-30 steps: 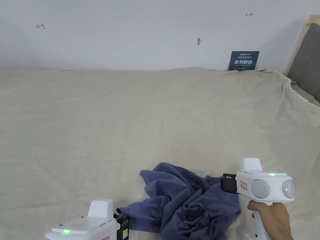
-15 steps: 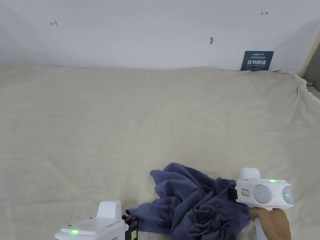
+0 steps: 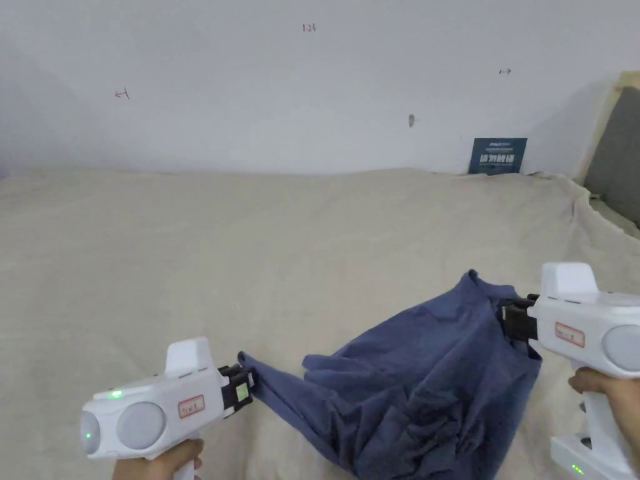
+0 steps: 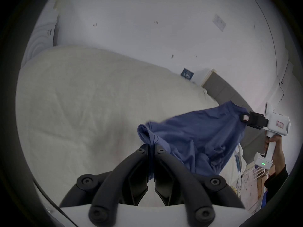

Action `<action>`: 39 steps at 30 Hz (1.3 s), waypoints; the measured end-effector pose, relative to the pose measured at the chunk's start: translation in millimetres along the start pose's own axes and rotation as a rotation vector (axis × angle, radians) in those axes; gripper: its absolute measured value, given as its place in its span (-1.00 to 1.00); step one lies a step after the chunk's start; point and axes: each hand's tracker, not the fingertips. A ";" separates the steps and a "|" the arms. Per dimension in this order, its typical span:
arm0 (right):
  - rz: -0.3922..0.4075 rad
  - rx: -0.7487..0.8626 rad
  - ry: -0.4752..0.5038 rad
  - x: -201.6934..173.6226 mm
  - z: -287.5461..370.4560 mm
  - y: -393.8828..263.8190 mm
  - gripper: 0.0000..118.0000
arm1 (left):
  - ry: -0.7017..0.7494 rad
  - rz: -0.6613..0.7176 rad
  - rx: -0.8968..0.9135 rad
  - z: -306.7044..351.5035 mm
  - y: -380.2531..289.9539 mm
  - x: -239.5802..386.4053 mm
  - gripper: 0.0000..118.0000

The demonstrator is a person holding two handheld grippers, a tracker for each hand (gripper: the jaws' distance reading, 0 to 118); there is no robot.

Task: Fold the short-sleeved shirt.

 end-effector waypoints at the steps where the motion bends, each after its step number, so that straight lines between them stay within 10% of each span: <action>1: -0.002 0.018 0.003 1.5 9.3 9.5 -0.89 | 0.008 -0.001 0.025 4.7 12.6 -2.1 -0.96; 21: 0.057 0.297 -0.149 26.2 31.0 198.3 -0.89 | 0.261 -0.154 0.356 78.7 261.7 11.3 -0.96; 39: -0.040 0.331 -0.223 35.8 -63.0 248.1 -0.89 | 0.360 -0.248 0.381 3.1 335.6 4.0 -0.96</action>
